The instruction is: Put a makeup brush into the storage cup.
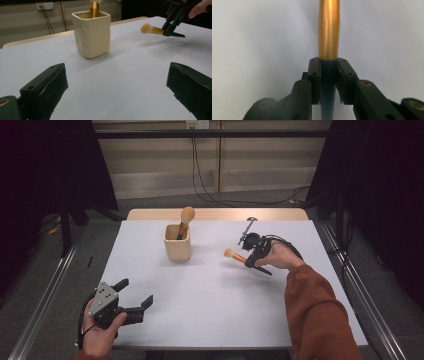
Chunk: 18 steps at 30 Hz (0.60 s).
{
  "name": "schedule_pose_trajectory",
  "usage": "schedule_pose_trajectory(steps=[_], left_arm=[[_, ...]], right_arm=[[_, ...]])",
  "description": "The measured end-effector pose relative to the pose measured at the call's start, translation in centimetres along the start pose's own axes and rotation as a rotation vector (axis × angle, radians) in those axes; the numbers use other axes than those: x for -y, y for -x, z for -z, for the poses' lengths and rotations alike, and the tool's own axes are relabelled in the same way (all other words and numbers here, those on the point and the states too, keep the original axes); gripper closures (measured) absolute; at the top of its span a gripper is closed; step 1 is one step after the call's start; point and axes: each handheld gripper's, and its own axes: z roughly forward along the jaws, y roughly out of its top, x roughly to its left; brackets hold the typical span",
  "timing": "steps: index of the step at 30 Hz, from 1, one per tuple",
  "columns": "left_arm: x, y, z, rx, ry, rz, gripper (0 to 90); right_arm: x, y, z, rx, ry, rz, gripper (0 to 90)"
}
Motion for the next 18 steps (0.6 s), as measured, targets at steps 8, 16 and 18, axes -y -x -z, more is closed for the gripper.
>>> schedule_pose_trajectory(steps=[8, 16, 18], left_arm=[[0.1, -0.1, 0.1, 0.001, 0.002, 0.004, 3.0], [0.0, 0.1, 0.0, 0.003, 0.003, 0.002, 3.1], [0.0, 0.1, 0.0, 0.004, 0.004, 0.003, 3.0]], right_arm=[[1.1, -0.2, 1.4, 0.010, 0.142, -0.059, 75.3], [2.5, -0.9, 1.8, 0.007, 0.287, -0.098, 75.4], [2.8, -1.1, 1.8, 0.024, 0.316, -0.117, 75.4]])
